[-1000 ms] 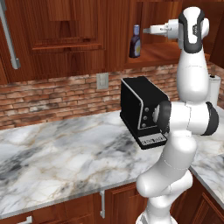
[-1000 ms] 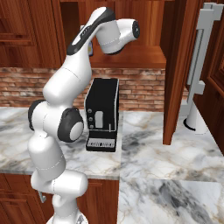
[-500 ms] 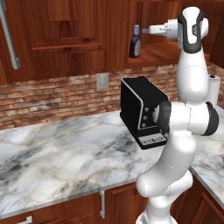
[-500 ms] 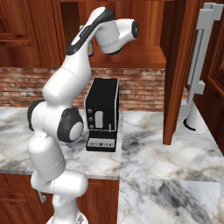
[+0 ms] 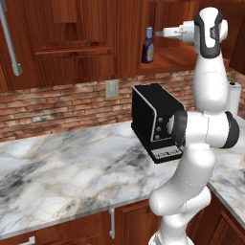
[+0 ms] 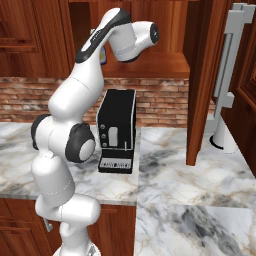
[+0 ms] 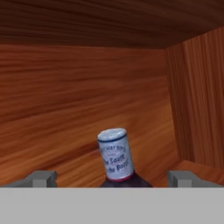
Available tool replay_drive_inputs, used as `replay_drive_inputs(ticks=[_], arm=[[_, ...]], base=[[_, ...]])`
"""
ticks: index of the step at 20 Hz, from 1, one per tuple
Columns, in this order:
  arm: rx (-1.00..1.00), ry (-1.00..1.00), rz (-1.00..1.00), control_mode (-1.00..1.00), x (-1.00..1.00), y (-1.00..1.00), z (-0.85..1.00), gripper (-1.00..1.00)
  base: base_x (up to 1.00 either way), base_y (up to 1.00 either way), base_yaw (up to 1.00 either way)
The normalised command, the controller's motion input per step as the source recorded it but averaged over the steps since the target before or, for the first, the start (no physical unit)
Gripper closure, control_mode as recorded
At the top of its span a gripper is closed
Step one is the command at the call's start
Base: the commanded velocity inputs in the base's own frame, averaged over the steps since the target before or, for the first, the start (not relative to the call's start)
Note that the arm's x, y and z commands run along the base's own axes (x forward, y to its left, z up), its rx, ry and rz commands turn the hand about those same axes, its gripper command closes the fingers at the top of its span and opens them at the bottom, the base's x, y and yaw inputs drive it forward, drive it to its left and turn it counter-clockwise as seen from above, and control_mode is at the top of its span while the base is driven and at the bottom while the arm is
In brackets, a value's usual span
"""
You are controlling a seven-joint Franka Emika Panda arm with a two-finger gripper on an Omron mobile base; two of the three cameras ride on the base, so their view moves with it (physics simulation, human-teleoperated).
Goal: Take 2 condiments from the cabinet and move them on the counter near the stove.Make sure the condiments are lined up with each other, next to each other.
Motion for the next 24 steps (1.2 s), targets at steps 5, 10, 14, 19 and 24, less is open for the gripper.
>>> replay_drive_inputs(ticks=[5, 10, 14, 19, 24], arm=[[0.00, 0.00, 0.01, -1.00, 0.03, 0.14, 0.00, -1.00], [0.00, 0.00, 0.06, -1.00, 0.00, 0.02, 0.00, -1.00], [0.00, 0.00, 0.07, -1.00, 0.11, 0.08, 0.00, -1.00], [0.00, 0.00, 0.06, -1.00, 0.28, 0.09, 0.00, -1.00], [0.00, 0.00, 0.06, -1.00, 0.34, 0.09, 0.00, -1.00]], base=[[0.00, 0.00, 0.00], [0.00, 0.00, 0.00], [0.00, 0.00, 0.00], [0.00, 0.00, 0.00], [0.00, 0.00, 0.00]])
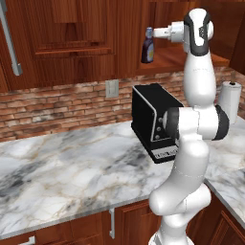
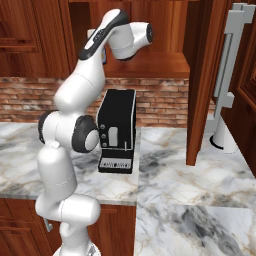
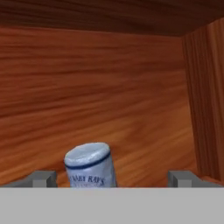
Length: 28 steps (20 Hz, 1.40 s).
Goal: Take 2 condiments from the cabinet and move them on the counter near the stove.Make sure the condiments are lined up with each other, next to each other.
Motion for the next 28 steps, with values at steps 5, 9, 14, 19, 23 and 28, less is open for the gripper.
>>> replay_drive_inputs(ticks=[5, 9, 14, 19, 23, 28], arm=[[0.00, 0.00, 0.06, -1.00, 0.23, 0.02, 0.00, 1.00], [0.00, 0.00, 0.03, -1.00, -0.02, 0.00, 0.00, 1.00], [0.00, -0.13, 0.00, -1.00, -0.58, 0.00, 0.06, 1.00], [0.00, -0.26, 0.00, -1.00, -1.00, 0.00, 0.00, 1.00], [0.00, -0.27, 0.00, -1.00, -1.00, 0.03, 0.00, 1.00], [0.00, -0.24, 0.00, -1.00, -1.00, 0.15, 0.00, 1.00]], base=[[0.00, 0.00, 0.00], [0.00, 0.00, 0.00], [0.00, 0.00, 0.00], [0.00, 0.00, 0.00], [0.00, 0.00, 0.00], [0.00, 0.00, 0.00]])
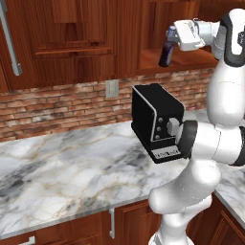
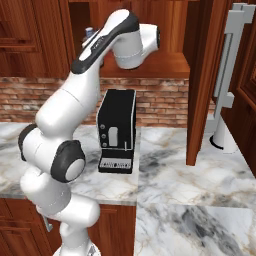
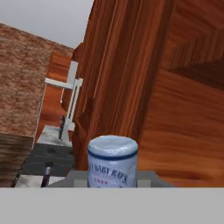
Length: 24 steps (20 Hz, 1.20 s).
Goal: Take 2 condiments from the cabinet and move them on the counter near the stove.Make sure the condiments are lined up with each other, next to each other.
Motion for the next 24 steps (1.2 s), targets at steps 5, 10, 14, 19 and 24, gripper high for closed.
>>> replay_drive_inputs(ticks=[5, 10, 14, 19, 24], arm=[[0.00, -0.12, -0.05, -1.00, -1.00, 0.14, 0.32, 1.00], [0.00, 0.00, -0.05, -1.00, -1.00, 0.01, 0.39, 1.00], [-0.02, 0.02, -0.03, -1.00, -1.00, 0.00, 0.02, 1.00], [-0.03, 0.09, -0.02, -1.00, -1.00, 0.09, -0.30, 1.00], [0.00, 0.07, 0.00, -1.00, -0.86, 0.27, -0.60, 1.00]], base=[[0.00, 0.00, 0.00], [0.00, 0.00, 0.00], [0.00, 0.00, 0.00], [0.00, 0.00, 0.00], [0.00, 0.00, 0.00]])
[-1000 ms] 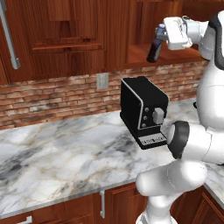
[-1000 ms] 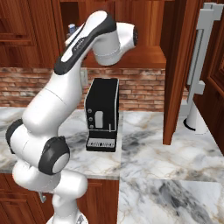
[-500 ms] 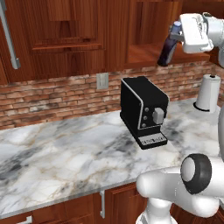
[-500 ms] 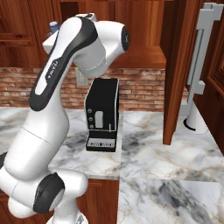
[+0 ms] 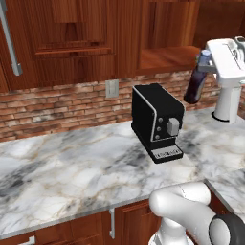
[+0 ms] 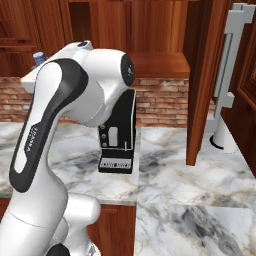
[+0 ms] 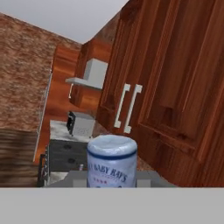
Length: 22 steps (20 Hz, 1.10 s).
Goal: Take 2 condiments from the cabinet and move them on the counter near the stove.Make sure the condiments are lined up with each other, next to each other.
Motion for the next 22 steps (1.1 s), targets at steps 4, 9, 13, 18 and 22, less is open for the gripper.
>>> replay_drive_inputs(ticks=[4, 9, 13, 18, 22], arm=[[0.00, 0.10, 0.00, -1.00, -0.23, 0.34, -0.59, 1.00], [0.00, 0.08, 0.00, -1.00, -0.03, 0.29, -0.65, 1.00], [0.00, 0.09, 0.00, -1.00, 0.00, 0.23, -0.51, 1.00], [0.00, 0.13, 0.00, -1.00, 0.12, 0.03, -0.26, 1.00], [0.00, 0.13, 0.00, -1.00, 0.16, 0.00, -0.03, 1.00]], base=[[0.00, 0.00, 0.00], [0.00, 0.00, 0.00], [0.00, 0.00, 0.00], [0.00, 0.00, 0.00], [0.00, 0.00, 0.00]])
